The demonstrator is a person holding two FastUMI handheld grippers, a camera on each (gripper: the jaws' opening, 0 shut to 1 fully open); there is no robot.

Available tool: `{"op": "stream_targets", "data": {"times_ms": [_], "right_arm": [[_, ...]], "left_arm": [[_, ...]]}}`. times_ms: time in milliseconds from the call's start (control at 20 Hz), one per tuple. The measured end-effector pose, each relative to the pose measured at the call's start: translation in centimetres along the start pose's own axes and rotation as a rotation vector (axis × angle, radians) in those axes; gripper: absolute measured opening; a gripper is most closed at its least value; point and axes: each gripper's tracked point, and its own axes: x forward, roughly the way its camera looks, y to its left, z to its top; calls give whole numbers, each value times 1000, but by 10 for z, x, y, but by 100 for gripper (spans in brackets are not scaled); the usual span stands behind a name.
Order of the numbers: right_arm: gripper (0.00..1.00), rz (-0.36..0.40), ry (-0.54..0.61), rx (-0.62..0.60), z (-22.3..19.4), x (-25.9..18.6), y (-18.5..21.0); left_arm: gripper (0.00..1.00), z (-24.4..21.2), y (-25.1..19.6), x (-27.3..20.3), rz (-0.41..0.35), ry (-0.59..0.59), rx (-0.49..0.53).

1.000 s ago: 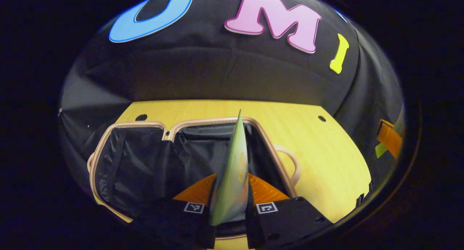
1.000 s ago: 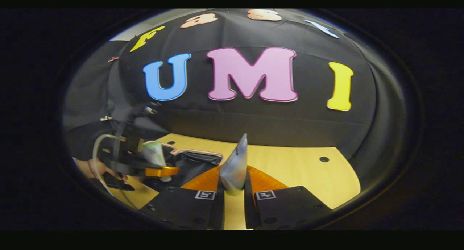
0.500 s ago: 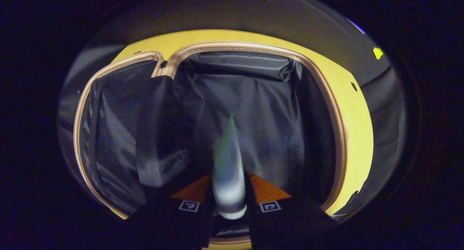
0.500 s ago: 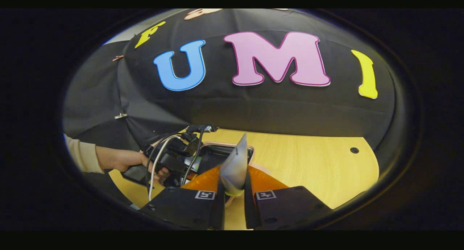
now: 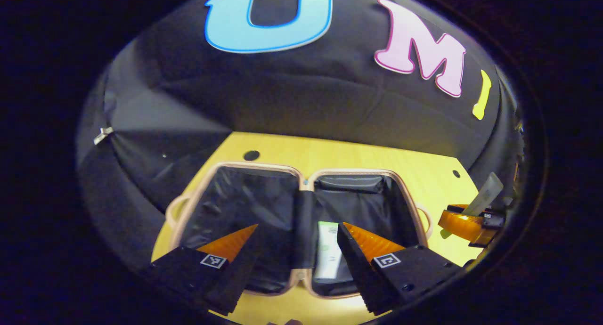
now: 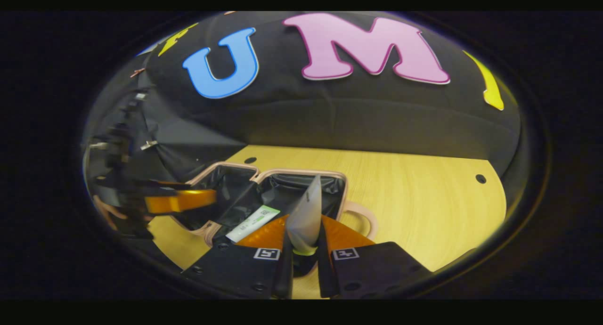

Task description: First open the suitcase, pack the skin care products into it, and then close the suitcase.

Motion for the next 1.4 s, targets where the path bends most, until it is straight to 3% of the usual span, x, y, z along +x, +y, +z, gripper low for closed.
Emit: {"op": "stream_targets", "data": {"times_ms": [50,150,200,250,300,350,400,550,650,700,850,950,1000,1050,1300,1350,1400], "right_arm": [[18,-3,35,-11,-9,13,4],[18,-7,124,-9,-33,39,14],[25,-19,176,0,-48,49,19],[26,-14,227,-4,-64,58,24],[17,-17,278,3,-78,64,27],[34,-18,324,19,-90,67,32],[18,-38,346,23,-95,73,32],[17,-93,350,-6,-95,88,23],[23,-131,312,4,-85,91,15],[38,-137,294,20,-77,87,15],[83,-140,153,-16,-36,61,14],[89,-151,30,-62,-7,33,15],[89,-150,-28,-74,5,20,17],[99,-147,-80,-85,12,6,20],[99,-185,-227,-174,21,-48,12],[94,-188,-237,-172,16,-57,12],[99,-196,-226,-167,8,-66,10]], "left_arm": [[98,10,15,-19,24,-36,-9],[96,14,34,-57,45,-94,-51],[97,12,42,-72,60,-99,-68],[96,7,52,-85,84,-95,-87],[96,0,58,-89,87,-98,-104],[96,-9,65,-96,79,-107,-120],[96,-14,70,-101,69,-115,-131],[96,-43,101,-110,92,-56,-170],[96,-59,136,-108,153,-26,-203],[92,-68,158,-103,185,-16,-215],[96,-75,212,-70,286,9,-204],[92,-69,237,-41,306,0,-219],[96,-66,243,-22,272,-3,-249],[96,-63,247,-6,232,20,-277],[94,-39,258,62,73,18,-362],[93,-40,256,72,42,35,-382],[89,-40,251,83,-3,52,-416]]}}
